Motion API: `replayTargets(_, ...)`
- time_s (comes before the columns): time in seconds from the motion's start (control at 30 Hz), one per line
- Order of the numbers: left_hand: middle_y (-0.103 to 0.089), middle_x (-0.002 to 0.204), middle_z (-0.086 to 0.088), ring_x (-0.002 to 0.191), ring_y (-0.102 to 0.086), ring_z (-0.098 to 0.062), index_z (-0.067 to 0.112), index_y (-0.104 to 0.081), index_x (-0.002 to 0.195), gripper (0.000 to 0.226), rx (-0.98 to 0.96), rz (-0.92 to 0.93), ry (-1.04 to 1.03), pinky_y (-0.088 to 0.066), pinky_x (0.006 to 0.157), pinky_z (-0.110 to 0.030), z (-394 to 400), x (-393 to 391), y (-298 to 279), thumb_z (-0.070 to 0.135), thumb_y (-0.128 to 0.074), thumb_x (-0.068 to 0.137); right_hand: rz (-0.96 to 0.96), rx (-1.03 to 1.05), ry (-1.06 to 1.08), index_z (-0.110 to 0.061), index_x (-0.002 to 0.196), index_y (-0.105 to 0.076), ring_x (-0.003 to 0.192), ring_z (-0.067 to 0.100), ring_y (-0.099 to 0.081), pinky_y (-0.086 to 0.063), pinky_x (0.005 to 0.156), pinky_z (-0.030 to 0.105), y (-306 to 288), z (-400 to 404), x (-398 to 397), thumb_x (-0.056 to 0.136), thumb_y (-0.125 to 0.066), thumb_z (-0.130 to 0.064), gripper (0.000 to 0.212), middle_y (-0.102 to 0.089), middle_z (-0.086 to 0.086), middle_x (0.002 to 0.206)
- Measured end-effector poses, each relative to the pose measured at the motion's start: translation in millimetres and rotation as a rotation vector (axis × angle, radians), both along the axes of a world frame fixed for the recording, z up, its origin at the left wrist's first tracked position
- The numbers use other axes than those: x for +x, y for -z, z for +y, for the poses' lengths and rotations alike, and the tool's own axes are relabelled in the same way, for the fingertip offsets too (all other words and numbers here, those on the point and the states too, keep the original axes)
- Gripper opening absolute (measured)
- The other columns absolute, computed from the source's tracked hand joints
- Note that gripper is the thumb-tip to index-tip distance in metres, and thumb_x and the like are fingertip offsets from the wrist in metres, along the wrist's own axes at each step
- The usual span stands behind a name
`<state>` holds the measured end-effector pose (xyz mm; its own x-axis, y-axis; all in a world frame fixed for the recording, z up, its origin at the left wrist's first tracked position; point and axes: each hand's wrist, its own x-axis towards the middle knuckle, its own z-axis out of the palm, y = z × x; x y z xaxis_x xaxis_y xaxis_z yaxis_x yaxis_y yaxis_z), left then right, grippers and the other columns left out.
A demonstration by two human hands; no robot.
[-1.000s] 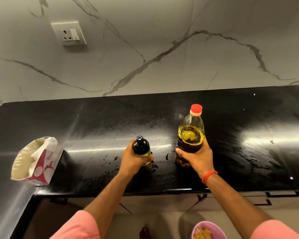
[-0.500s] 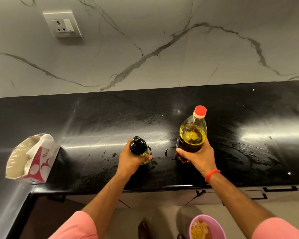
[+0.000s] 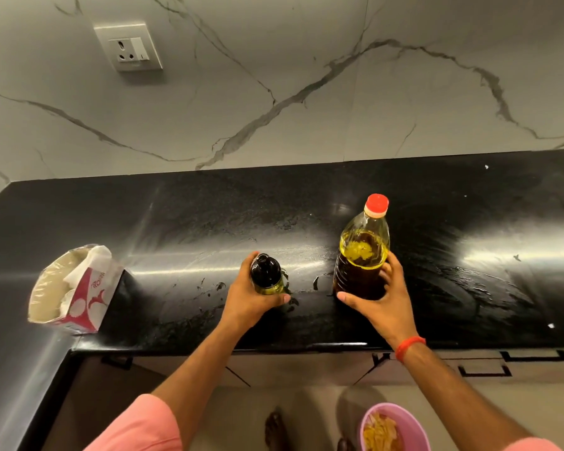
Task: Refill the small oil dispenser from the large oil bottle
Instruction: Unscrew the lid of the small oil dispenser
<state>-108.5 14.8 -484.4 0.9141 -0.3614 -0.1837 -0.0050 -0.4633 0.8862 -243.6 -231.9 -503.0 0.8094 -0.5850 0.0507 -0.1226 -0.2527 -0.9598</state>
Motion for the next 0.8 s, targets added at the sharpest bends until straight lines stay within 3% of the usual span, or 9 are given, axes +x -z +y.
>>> replayTargets(0.17, -0.037, 0.161, -0.007, 0.148, -0.036, -0.022, 0.039, -0.016, 0.160, 0.126, 0.139, -0.015, 0.048, -0.034, 0.118, -0.046, 28, -5, -22, 0.017, -0.096, 0.065, -0.041, -0.113, 0.118, -0.039, 0.133, -0.045, 0.127, 0.008, -0.049, -0.040, 0.104, 0.024, -4, 7, -35, 0.050, -0.091, -0.056, 0.097, -0.049, -0.007, 0.135)
replayTargets(0.33, -0.037, 0.159, -0.010, 0.144, -0.040, -0.023, 0.041, -0.011, 0.160, 0.126, 0.334, -0.237, 0.148, -0.041, 0.115, -0.044, 43, 1, -54, 0.024, -0.095, 0.067, -0.126, -0.232, 0.050, -0.029, 0.104, -0.062, 0.100, 0.008, -0.061, -0.052, 0.087, 0.029, -22, 20, -46, 0.065, -0.091, -0.037, 0.049, -0.062, -0.010, 0.103)
replayTargets(0.47, -0.028, 0.162, -0.003, 0.139, -0.045, -0.028, 0.048, -0.003, 0.158, 0.125, 0.631, -0.479, 0.373, -0.052, 0.103, -0.048, 34, 18, -81, 0.031, -0.092, 0.071, -0.131, -0.193, -0.157, -0.028, 0.097, -0.068, 0.093, 0.005, -0.066, -0.053, 0.085, 0.020, -31, 47, -28, 0.071, -0.090, -0.032, 0.034, -0.068, -0.016, 0.094)
replayTargets(0.6, -0.025, 0.163, 0.000, 0.138, -0.045, -0.026, 0.042, -0.014, 0.159, 0.115, 0.888, -0.697, 0.626, -0.056, 0.094, -0.041, 10, 40, -103, 0.030, -0.090, 0.074, 0.029, -0.119, -0.326, -0.026, 0.115, -0.069, 0.105, -0.002, -0.063, -0.052, 0.096, 0.024, -28, 75, 7, 0.070, -0.092, -0.034, 0.051, -0.070, -0.012, 0.110)
replayTargets(0.7, -0.035, 0.158, -0.001, 0.135, -0.049, -0.026, 0.036, -0.026, 0.156, 0.105, 1.092, -0.763, 0.820, -0.058, 0.088, -0.039, -12, 51, -111, 0.031, -0.090, 0.074, 0.183, -0.080, -0.375, -0.023, 0.142, -0.054, 0.126, 0.009, -0.056, -0.045, 0.108, 0.028, -19, 92, 37, 0.070, -0.092, -0.036, 0.082, -0.059, -0.004, 0.135)
replayTargets(0.8, -0.044, 0.151, -0.003, 0.126, -0.057, -0.027, 0.031, -0.033, 0.153, 0.099, 1.219, -0.808, 0.955, -0.058, 0.083, -0.039, -24, 54, -108, 0.033, -0.091, 0.073, 0.266, -0.050, -0.346, -0.023, 0.152, -0.040, 0.140, 0.017, -0.042, -0.038, 0.116, 0.036, -10, 105, 64, 0.069, -0.092, -0.036, 0.098, -0.046, -0.002, 0.151)
